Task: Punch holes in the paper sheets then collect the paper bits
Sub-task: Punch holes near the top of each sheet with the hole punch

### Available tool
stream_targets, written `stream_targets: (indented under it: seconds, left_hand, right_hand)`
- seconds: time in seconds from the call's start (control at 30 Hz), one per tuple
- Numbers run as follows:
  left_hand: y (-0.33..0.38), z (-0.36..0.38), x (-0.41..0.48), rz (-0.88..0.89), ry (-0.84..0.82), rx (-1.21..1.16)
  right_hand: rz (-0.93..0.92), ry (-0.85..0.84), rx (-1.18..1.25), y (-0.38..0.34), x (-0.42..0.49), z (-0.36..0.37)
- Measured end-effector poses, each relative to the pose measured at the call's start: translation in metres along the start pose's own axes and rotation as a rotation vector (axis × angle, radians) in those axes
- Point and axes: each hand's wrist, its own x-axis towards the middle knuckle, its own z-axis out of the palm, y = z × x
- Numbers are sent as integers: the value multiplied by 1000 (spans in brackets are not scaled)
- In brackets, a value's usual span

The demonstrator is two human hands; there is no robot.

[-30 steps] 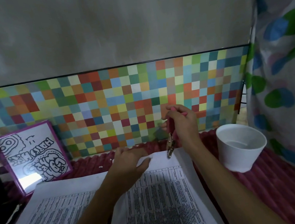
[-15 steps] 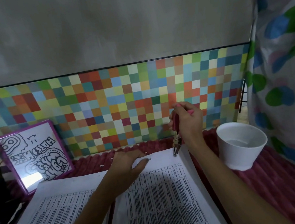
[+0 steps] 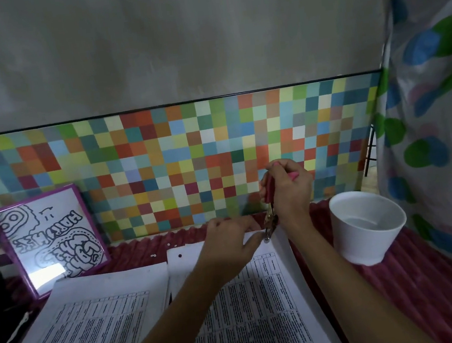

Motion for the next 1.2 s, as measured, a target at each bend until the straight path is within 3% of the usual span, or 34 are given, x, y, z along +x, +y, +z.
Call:
stream_targets:
  seconds: [0.37, 0.53, 0.7, 0.9, 0.97, 1.03, 1.13, 1.2]
  left_hand:
    - [-10, 7, -1, 12, 16, -112]
    - [-13, 6, 0, -29, 25, -151]
    - [-9, 3, 2, 6, -2, -46]
    - [-16, 5, -3, 24, -26, 78]
    - [-21, 3, -7, 11, 3, -18]
    - [-23, -2, -8, 11, 54, -67]
    - [-17, -11, -3, 31, 126, -34]
    - [-9, -21, -2, 17, 164, 5]
  right_hand:
    - [-31, 22, -31, 5, -6, 1]
    - [161, -7, 19, 0, 0, 0]
    - [343, -59, 60, -5, 4, 4]
    - [275, -66, 10, -17, 5, 3]
    - [163, -171, -160, -25, 9, -4]
    - [56, -474, -479, -33, 15, -13]
    - [138, -940, -895, -40, 17, -22]
    - [151, -958, -994, -40, 14, -20]
